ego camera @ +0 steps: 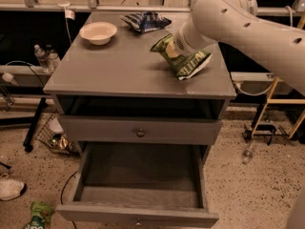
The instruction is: Pick green jalapeno chip bag from middle drawer and place on counter
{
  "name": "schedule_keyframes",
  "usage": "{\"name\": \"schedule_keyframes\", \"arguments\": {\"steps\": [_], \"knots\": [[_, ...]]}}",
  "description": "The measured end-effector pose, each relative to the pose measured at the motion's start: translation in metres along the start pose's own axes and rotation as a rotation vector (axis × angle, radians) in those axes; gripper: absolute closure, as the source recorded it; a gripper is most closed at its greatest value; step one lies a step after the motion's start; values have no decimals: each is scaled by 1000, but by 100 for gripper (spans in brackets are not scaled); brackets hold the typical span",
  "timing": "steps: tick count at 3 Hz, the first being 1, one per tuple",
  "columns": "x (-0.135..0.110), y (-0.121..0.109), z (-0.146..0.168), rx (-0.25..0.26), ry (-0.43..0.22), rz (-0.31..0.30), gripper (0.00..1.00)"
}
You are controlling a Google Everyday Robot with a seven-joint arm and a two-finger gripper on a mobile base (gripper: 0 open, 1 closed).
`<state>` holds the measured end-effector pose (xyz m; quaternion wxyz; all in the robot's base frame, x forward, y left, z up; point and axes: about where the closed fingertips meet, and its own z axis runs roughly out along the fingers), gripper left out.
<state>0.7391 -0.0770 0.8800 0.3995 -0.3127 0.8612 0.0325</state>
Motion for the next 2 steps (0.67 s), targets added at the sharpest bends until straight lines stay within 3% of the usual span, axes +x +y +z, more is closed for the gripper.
{"name": "schedule_keyframes", "arguments": {"steps": [1, 2], "knots": [[0, 1, 1, -2, 1, -1, 61], [0, 3, 2, -5, 2, -3, 30]]}}
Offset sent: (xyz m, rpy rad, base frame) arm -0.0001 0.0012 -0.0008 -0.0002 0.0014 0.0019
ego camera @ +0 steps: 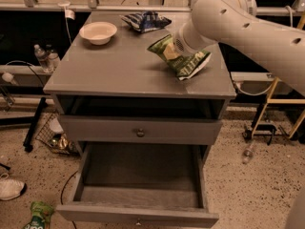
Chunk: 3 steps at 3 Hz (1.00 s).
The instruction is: Pick green jalapeno chip bag from middle drawer and place on counter
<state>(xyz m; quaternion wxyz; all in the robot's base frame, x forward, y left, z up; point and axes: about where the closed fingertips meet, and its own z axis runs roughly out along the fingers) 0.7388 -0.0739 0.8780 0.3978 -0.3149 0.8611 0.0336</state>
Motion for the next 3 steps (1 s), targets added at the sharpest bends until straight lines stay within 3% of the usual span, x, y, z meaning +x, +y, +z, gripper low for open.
{"name": "schedule_keyframes", "arguments": {"steps": [1, 2, 3], "knots": [[0, 1, 1, -1, 1, -1, 6], [-5, -5, -10, 19, -14, 5, 0], [-20, -25, -50, 94, -11, -6, 0]]}}
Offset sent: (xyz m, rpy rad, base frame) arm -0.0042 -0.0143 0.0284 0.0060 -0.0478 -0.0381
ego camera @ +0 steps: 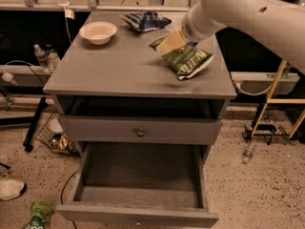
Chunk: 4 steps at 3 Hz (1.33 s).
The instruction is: Pick green jalapeno chip bag from middle drawer and place on counter
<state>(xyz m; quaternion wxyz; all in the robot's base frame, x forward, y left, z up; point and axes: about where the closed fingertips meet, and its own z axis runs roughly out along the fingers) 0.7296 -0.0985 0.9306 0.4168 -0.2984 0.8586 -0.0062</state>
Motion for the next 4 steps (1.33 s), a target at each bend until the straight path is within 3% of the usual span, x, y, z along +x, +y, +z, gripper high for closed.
{"name": "schedule_keyframes", "arguments": {"steps": [1, 2, 4], "knots": [[-4, -19, -26, 40, 21, -3, 0], [11, -62, -59, 89, 16, 87, 0], [78, -146, -108, 185, -18, 371, 0]]}}
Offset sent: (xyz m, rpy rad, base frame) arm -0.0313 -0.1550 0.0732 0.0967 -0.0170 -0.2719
